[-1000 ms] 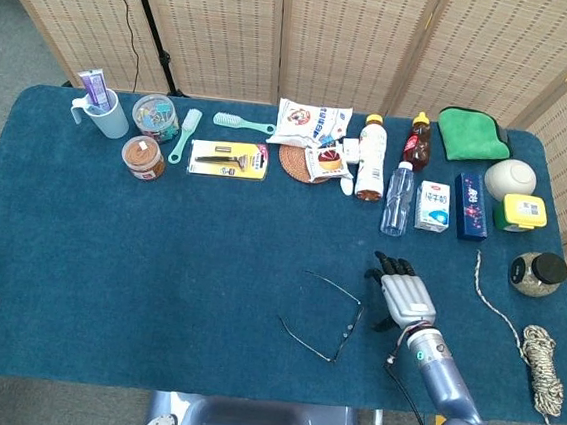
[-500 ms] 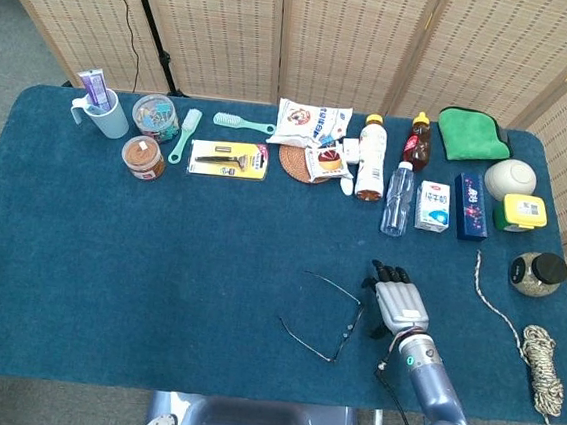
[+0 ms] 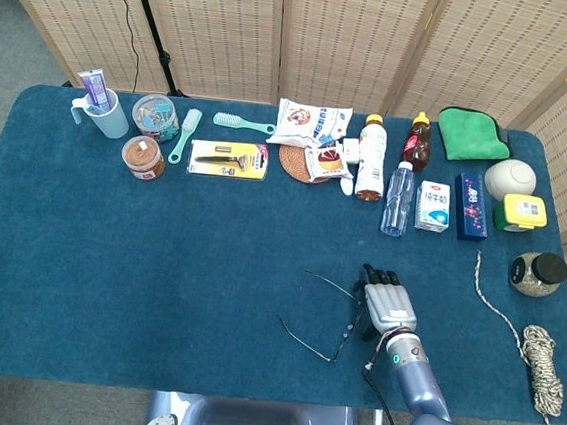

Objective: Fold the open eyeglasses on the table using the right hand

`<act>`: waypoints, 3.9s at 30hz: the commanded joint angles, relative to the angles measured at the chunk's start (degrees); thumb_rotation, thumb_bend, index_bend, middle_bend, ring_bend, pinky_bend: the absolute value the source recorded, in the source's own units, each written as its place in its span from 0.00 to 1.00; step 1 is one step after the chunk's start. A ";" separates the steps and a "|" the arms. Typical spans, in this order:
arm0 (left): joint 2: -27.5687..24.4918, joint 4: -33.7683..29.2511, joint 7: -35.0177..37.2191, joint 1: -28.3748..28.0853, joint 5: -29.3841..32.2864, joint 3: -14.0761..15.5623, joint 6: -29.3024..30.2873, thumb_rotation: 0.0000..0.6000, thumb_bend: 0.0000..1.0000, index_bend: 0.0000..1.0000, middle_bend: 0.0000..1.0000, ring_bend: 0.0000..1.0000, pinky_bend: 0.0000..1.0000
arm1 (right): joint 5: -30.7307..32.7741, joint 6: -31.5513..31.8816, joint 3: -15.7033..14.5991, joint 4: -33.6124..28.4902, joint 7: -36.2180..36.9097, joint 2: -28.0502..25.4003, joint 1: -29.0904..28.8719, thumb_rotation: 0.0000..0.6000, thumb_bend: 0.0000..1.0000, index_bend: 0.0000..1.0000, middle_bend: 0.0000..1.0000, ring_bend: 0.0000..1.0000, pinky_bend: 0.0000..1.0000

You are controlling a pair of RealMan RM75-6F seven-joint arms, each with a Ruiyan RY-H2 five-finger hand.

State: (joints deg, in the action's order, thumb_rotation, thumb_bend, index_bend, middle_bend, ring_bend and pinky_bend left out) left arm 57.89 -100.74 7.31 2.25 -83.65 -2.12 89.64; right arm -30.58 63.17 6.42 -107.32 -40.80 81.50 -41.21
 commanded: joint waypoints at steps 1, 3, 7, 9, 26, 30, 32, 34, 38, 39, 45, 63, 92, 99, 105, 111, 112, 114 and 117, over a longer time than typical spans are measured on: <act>0.03 0.12 0.15 0.05 -0.02 0.07 -0.05 0.90 0.26 0.16 0.05 0.02 0.00 | 1.20 0.36 0.08 0.17 -0.60 0.48 -0.74 1.00 0.00 0.26 0.00 0.00 0.00; 0.07 0.25 0.21 0.08 0.01 0.09 -0.08 0.90 0.26 0.16 0.05 0.02 0.00 | 2.15 0.49 -0.03 0.19 -1.01 0.72 -1.22 1.00 0.00 0.26 0.00 0.00 0.00; 0.08 0.34 0.38 0.16 0.07 0.03 0.05 0.90 0.26 0.16 0.05 0.02 0.00 | 3.52 0.47 -0.02 0.46 -1.32 1.24 -2.07 1.00 0.00 0.26 0.00 0.00 0.00; 0.05 0.37 0.43 0.20 0.11 0.00 0.11 0.90 0.26 0.16 0.05 0.02 0.00 | 4.02 0.50 -0.04 0.60 -1.35 1.43 -2.41 1.00 0.00 0.26 0.00 0.00 0.00; -0.02 0.27 0.36 0.41 0.28 -0.02 0.19 0.90 0.26 0.16 0.05 0.02 0.00 | 5.39 1.06 -0.24 2.16 -0.80 3.18 -4.04 1.00 0.00 0.38 0.00 0.00 0.00; -0.09 0.22 0.27 0.49 0.36 -0.06 0.29 0.90 0.26 0.16 0.05 0.02 0.00 | 5.74 0.99 -0.27 2.52 -0.75 3.65 -4.37 1.00 0.00 0.39 0.00 0.00 0.00; -0.11 0.17 0.24 0.51 0.35 -0.04 0.27 0.90 0.26 0.16 0.05 0.02 0.00 | 5.80 0.93 -0.19 2.76 -0.58 3.87 -4.48 1.00 0.00 0.40 0.01 0.00 0.00; -0.11 0.13 0.18 0.51 0.38 -0.04 0.23 0.90 0.26 0.16 0.05 0.02 0.00 | 5.84 0.91 -0.18 3.06 -0.46 4.06 -4.58 1.00 0.00 0.42 0.02 0.00 0.00; -0.12 0.05 0.11 0.55 0.44 -0.09 0.30 0.90 0.26 0.16 0.05 0.02 0.00 | 5.95 0.98 -0.12 3.46 -0.31 4.33 -4.75 1.00 0.00 0.45 0.05 0.00 0.00; -0.11 0.04 0.11 0.55 0.46 -0.11 0.32 0.90 0.26 0.16 0.05 0.02 0.00 | 5.94 1.04 -0.10 3.56 -0.26 4.41 -4.77 1.00 0.00 0.47 0.06 0.00 0.00; -0.13 -0.08 -0.10 0.54 0.51 -0.16 0.30 0.90 0.26 0.16 0.05 0.02 0.00 | 5.58 1.59 0.09 4.78 0.65 5.40 -4.61 1.00 0.04 0.56 0.13 0.00 0.00; 0.12 -0.63 -1.14 0.38 0.53 -0.23 0.10 0.90 0.26 0.16 0.05 0.02 0.00 | 4.92 2.09 0.65 9.15 0.90 7.47 -4.49 1.00 0.08 0.66 0.21 0.07 0.00; 0.29 -0.43 -0.81 0.47 0.55 -0.38 0.39 0.90 0.26 0.15 0.05 0.02 0.00 | 20.91 3.15 5.01 14.16 -11.43 3.34 -9.30 1.00 0.08 0.28 0.04 0.00 0.00; 0.30 -0.63 -0.72 0.60 0.03 -0.21 0.66 0.90 0.26 0.15 0.05 0.02 0.00 | 18.17 3.23 5.14 11.69 -8.96 1.00 -8.07 1.00 0.08 0.06 0.00 0.00 0.00; 0.13 -0.62 -0.52 0.76 -0.38 -0.16 1.09 0.90 0.25 0.15 0.05 0.02 0.00 | 11.71 3.40 5.90 9.60 -2.30 -1.13 -5.34 1.00 0.08 0.08 0.00 0.00 0.00; -0.22 -0.94 -0.66 0.77 -1.08 0.01 1.30 0.90 0.26 0.15 0.05 0.03 0.00 | -0.82 0.44 8.05 5.34 13.64 -4.99 0.66 1.00 0.08 0.15 0.00 0.00 0.00; -0.25 -0.97 -0.71 0.76 -1.14 0.02 1.31 0.90 0.26 0.15 0.05 0.03 0.00 | -2.10 0.07 8.09 5.22 15.00 -5.23 1.15 1.00 0.08 0.15 0.00 0.00 0.00; -0.35 -1.06 -0.88 0.73 -1.37 0.05 1.37 0.90 0.26 0.15 0.05 0.03 0.00 | -5.20 -0.58 8.33 5.03 18.46 -5.63 2.32 1.00 0.08 0.17 0.00 0.00 0.00; -0.49 -1.24 -1.16 0.75 -1.54 -0.04 1.68 0.90 0.26 0.16 0.05 0.03 0.00 | -10.87 -1.38 8.76 4.89 25.18 -5.78 4.45 1.00 0.08 0.18 0.00 0.00 0.00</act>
State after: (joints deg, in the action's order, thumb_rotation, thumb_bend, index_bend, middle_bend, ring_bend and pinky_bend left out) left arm 57.41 -101.95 6.16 2.99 -85.16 -2.14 91.30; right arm -35.99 63.34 14.34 -101.40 -21.57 76.83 -39.72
